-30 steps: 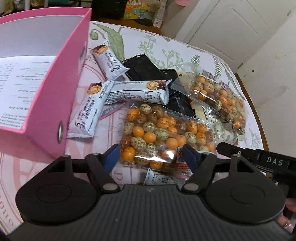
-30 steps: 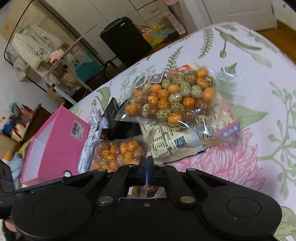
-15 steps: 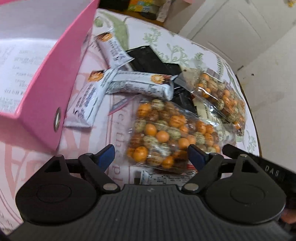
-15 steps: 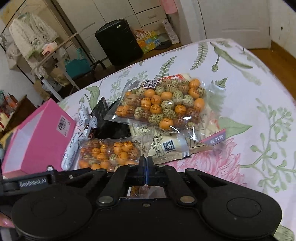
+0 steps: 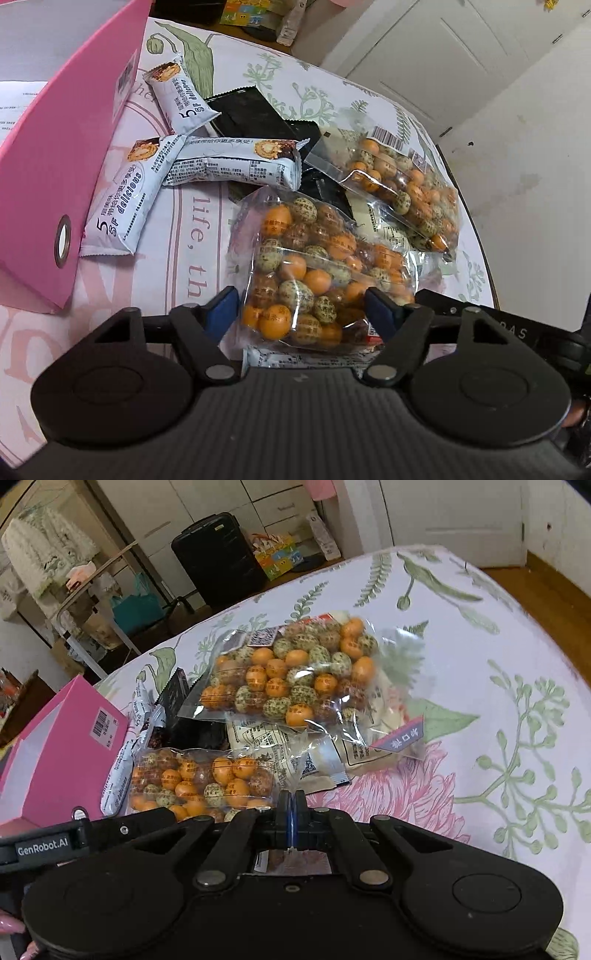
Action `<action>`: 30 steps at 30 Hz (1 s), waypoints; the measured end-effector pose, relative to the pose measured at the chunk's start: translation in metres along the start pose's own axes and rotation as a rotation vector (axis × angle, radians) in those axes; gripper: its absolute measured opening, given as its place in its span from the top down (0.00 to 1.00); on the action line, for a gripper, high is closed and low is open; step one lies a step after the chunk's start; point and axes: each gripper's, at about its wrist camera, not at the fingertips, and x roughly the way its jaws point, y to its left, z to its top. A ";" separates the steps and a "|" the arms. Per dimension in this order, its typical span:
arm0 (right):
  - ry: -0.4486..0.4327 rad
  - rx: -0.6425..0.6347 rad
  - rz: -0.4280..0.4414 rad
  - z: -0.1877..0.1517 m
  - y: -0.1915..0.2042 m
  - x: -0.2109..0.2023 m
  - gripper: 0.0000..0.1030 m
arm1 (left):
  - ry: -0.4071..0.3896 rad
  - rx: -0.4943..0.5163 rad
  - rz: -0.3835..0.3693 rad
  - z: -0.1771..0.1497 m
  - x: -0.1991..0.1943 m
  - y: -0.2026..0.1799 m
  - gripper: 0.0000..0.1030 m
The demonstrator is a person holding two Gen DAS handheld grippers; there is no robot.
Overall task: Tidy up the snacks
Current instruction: 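Reach the right tool to the small peanut bag and grasp it, then carry the peanut bag with the right tool into the pink box and release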
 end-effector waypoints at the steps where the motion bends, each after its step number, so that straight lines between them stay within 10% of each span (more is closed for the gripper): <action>1: 0.010 0.029 0.023 0.001 -0.003 0.000 0.92 | 0.002 -0.007 0.002 0.000 -0.001 0.000 0.34; 16: 0.089 0.228 0.154 0.006 -0.019 -0.003 0.89 | 0.034 0.044 0.083 0.003 -0.018 -0.017 0.42; 20: 0.111 0.265 0.268 0.005 -0.021 -0.003 0.47 | 0.038 0.032 0.087 0.003 -0.022 -0.014 0.42; 30: 0.155 0.104 0.135 -0.001 0.014 0.011 0.48 | 0.044 0.076 0.131 -0.007 -0.022 -0.025 0.43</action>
